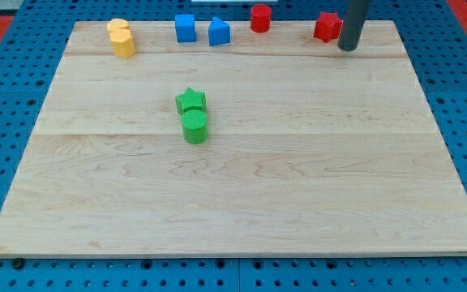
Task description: Place the blue triangle to the right of blue cube
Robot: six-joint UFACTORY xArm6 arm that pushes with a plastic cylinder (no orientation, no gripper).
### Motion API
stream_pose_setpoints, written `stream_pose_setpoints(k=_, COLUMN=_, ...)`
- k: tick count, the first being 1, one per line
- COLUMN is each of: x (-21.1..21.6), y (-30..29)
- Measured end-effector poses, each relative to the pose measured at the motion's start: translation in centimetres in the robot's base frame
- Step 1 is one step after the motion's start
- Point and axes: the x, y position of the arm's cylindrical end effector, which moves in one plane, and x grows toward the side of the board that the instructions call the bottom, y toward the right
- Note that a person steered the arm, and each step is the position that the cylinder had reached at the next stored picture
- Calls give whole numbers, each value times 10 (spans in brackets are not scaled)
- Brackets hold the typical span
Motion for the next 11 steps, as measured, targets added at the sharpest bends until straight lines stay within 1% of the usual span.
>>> stream_pose_setpoints(k=1, x=30, y=-68)
stream_pose_setpoints(k=2, x=17, y=-167)
stream_pose_setpoints(k=3, x=-7, y=-196)
stream_pose_setpoints(k=5, x=-38, y=-196)
stream_pose_setpoints(k=6, x=-53, y=-207)
stream_pose_setpoints(k=8, x=-55, y=-202)
stream_pose_setpoints(k=10, x=-70, y=-213)
stream_pose_setpoints(k=11, x=-40, y=-226)
